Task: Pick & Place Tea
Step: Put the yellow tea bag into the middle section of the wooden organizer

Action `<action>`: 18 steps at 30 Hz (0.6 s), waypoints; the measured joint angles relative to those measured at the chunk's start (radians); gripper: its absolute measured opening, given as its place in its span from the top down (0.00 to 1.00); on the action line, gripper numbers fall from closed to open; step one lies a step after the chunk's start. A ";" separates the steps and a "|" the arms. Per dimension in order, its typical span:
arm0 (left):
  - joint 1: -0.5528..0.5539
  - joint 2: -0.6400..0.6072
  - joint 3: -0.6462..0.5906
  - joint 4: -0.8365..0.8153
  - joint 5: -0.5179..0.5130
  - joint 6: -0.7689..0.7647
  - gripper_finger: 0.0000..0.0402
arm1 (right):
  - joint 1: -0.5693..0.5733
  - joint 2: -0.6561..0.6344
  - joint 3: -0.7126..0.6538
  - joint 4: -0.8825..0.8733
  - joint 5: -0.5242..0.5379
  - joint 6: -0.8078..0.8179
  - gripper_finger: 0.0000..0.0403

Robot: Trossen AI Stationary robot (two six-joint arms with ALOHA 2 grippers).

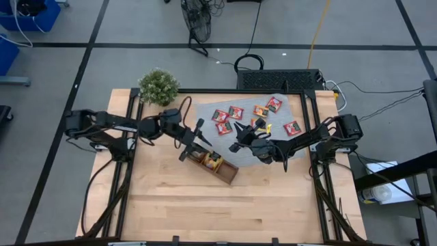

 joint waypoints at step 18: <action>0.000 -0.210 -0.001 -0.126 -0.419 0.020 0.67 | -0.034 0.097 0.471 -0.847 -0.842 0.169 1.00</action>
